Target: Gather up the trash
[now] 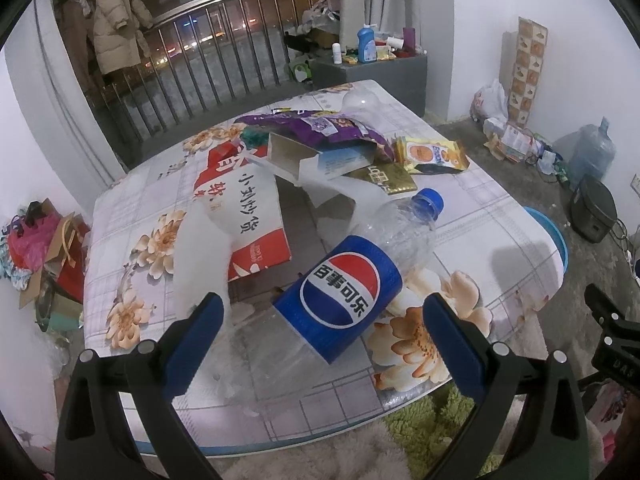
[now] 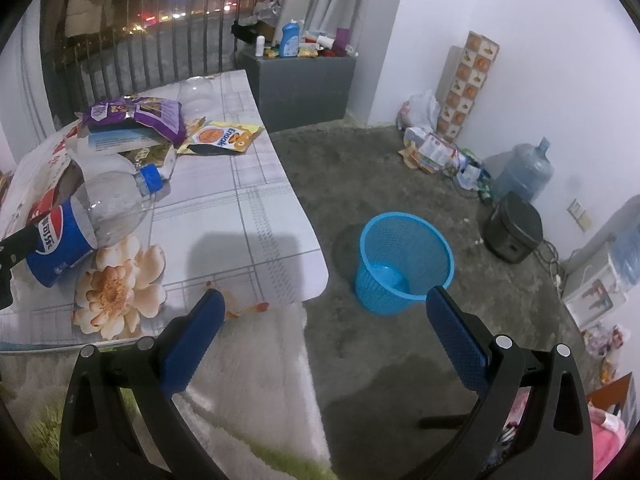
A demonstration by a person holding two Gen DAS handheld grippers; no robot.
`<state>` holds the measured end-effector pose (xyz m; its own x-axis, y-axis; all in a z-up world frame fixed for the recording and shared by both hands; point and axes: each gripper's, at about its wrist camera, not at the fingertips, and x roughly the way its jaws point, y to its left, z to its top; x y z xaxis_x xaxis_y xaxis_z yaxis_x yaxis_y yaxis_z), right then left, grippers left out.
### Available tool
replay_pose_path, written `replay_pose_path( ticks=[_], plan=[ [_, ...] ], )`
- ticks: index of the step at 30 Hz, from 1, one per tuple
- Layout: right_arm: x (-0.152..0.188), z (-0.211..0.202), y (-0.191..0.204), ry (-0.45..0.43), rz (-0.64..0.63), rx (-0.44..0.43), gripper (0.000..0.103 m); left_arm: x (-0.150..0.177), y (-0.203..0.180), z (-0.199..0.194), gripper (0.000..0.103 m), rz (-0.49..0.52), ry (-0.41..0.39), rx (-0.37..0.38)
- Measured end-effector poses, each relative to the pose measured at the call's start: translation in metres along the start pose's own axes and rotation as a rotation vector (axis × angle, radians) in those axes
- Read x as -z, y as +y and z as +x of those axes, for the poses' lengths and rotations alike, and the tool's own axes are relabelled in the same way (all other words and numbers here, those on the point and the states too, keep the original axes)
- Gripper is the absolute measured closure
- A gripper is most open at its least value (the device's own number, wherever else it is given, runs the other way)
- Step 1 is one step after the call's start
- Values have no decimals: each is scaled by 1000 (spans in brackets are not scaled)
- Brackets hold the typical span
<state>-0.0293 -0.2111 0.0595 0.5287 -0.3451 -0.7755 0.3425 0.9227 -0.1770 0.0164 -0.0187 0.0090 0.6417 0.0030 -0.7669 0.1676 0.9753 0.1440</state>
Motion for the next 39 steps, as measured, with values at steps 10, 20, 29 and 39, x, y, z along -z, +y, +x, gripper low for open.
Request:
replay_pose_path(
  ticks=[10,20,29,39],
  plan=[
    [0,8,-2,6,11,-4,7,-6,-6,6,5,6,11,-11],
    [-1,9,-2,6,12,-5,7,-8,-6,9,5,4,15,-16],
    [-1,12,-1,7,16,-4,7,-7,-4,11,5,1,19,-21],
    [-1,12,-1,6,16,-5,7,-7,-4,11,5,1,20,-21]
  ],
)
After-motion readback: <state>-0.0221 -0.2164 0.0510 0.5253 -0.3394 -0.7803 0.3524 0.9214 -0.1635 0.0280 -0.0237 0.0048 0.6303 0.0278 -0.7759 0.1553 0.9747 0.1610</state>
